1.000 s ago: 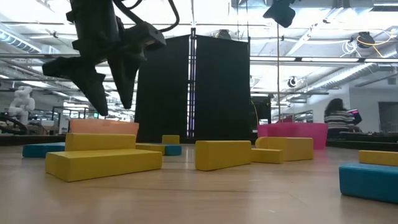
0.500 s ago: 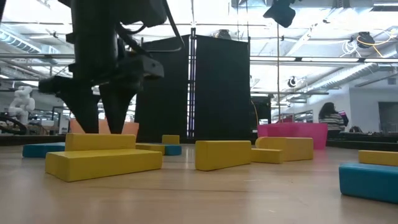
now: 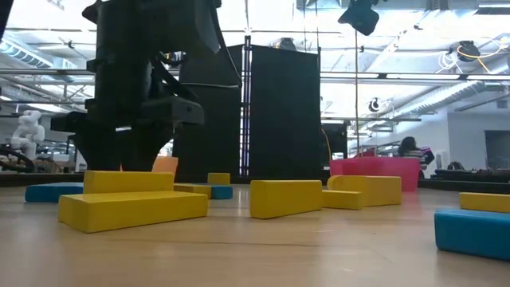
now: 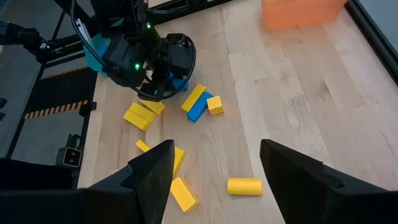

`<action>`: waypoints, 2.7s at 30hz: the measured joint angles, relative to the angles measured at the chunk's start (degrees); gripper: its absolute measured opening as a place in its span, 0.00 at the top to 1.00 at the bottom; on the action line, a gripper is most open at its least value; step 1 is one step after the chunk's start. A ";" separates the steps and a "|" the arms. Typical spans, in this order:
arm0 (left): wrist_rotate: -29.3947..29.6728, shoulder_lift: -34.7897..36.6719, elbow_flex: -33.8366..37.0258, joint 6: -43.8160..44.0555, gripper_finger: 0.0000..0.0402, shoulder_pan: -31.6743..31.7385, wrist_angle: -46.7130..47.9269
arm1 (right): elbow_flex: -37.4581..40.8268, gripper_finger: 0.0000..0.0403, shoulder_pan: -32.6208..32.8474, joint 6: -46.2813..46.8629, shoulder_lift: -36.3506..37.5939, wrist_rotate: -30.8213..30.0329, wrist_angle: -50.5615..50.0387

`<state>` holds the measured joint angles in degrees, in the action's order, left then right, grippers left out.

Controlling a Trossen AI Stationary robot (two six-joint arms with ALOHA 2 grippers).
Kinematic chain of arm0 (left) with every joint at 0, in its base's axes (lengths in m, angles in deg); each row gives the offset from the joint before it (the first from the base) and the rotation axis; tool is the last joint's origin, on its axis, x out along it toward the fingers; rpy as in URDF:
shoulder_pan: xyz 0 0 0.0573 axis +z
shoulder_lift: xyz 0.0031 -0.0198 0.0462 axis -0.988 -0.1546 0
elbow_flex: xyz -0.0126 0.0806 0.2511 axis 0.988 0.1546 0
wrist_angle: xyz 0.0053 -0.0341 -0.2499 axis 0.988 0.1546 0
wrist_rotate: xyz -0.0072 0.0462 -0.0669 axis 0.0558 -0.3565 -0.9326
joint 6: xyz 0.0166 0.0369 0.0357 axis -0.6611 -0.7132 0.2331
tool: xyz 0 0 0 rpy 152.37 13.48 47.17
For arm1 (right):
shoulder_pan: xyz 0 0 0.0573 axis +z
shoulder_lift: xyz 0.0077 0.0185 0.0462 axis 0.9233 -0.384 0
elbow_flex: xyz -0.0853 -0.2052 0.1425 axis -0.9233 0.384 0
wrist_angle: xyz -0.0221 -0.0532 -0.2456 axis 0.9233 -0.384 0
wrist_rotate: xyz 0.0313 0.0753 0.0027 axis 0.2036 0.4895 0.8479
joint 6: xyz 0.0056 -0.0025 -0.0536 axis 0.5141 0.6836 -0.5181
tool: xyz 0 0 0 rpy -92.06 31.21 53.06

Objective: Sort blocks
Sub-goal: Put the blue block into the green transparent bin

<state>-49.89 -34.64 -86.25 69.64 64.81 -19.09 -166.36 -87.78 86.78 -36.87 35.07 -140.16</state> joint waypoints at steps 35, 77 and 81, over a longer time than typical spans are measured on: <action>4.57 1.41 -33.07 -13.90 0.73 -12.07 38.65 | 0.00 0.42 0.00 -0.02 0.00 -0.08 -0.75; -4.43 1.44 -9.89 18.67 0.73 -44.87 15.80 | 0.00 0.42 -0.02 -1.51 0.00 -0.08 -0.72; -5.20 1.46 -9.31 14.56 0.73 -44.87 12.72 | 0.00 0.42 -0.01 -1.55 0.00 -0.06 -0.74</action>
<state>-55.10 -33.18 -95.56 84.20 19.94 -6.38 -166.36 -87.78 85.23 -36.87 35.01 -140.91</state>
